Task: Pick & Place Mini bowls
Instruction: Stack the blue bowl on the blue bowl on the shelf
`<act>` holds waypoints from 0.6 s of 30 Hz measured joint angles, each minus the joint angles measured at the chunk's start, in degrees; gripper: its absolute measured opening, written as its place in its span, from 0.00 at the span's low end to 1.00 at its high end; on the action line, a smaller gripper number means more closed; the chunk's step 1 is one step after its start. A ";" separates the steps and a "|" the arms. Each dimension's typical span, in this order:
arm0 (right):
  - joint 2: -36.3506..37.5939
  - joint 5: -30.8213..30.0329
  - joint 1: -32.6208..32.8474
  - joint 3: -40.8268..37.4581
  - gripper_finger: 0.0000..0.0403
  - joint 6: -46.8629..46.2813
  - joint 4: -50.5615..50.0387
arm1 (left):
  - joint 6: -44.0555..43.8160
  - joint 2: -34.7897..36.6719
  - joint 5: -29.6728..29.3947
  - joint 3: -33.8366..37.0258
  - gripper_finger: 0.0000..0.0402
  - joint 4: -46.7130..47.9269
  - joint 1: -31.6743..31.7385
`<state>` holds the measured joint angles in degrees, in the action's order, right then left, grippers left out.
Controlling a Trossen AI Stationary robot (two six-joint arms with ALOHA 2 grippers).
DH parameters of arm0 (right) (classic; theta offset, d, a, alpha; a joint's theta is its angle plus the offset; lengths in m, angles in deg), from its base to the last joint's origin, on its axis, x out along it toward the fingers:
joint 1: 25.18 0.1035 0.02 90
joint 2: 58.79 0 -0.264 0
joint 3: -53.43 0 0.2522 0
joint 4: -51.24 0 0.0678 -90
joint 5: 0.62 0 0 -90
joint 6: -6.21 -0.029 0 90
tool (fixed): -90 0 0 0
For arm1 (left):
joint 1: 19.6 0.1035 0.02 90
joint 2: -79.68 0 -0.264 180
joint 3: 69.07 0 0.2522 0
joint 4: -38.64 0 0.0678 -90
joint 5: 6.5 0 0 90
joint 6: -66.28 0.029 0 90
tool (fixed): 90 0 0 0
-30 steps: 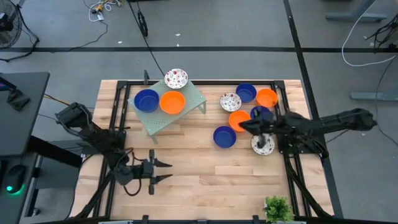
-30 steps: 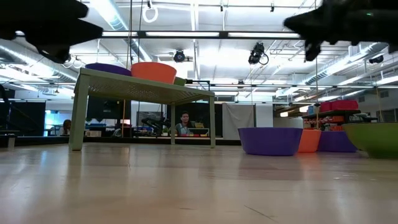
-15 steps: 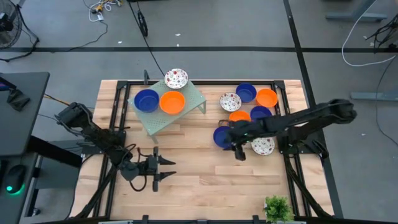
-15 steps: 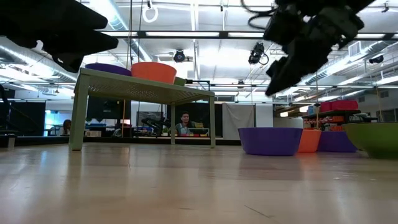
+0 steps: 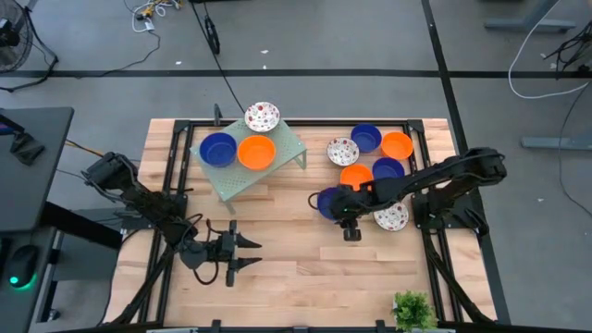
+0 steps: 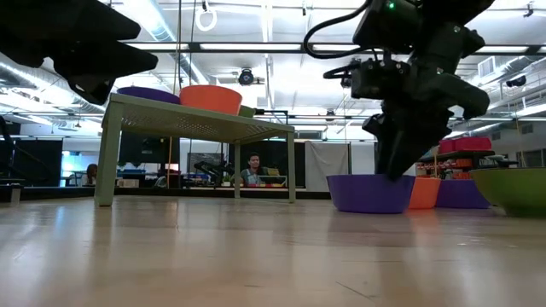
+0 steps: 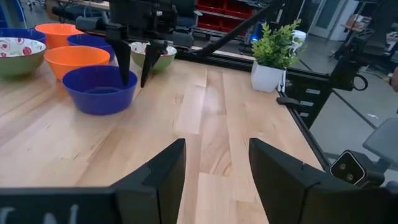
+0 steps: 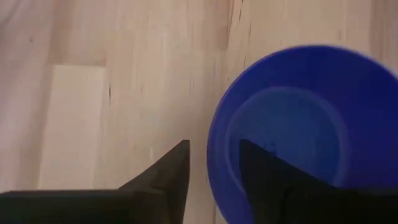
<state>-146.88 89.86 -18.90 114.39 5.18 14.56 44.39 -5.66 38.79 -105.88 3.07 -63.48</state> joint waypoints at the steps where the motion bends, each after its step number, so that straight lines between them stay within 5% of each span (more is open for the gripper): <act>1: 0.00 -0.01 0.00 0.00 0.30 0.38 0.01 | 0.00 0.00 0.00 0.00 0.45 0.02 0.00; 10: 0.00 -0.03 0.01 0.00 0.03 4.60 -0.37 | 0.02 0.00 -0.85 0.00 0.45 1.03 0.19; 18: 0.07 1.75 3.49 0.02 0.01 10.44 3.64 | 0.47 -0.20 2.49 -0.82 0.45 1.52 4.90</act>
<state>-146.81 91.61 -15.41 114.42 15.62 18.20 44.86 -5.86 41.28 -106.70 4.59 -58.58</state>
